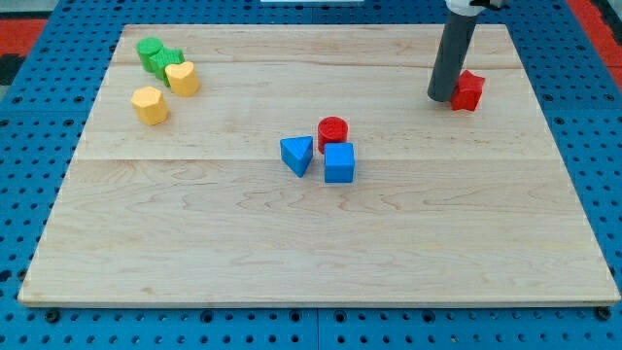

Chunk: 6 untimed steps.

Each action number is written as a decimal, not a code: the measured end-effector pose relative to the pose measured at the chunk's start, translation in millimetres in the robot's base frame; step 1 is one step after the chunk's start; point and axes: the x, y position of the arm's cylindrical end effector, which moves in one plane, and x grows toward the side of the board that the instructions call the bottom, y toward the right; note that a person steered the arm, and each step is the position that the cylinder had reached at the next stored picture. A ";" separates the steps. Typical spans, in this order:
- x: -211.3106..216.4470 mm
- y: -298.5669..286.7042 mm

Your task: Point your arm at the right of the cube

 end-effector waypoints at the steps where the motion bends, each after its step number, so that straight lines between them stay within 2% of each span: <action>1: 0.0 -0.7; 3: 52.3 -1.2; 4: 57.7 -1.1; 6: 97.6 -16.5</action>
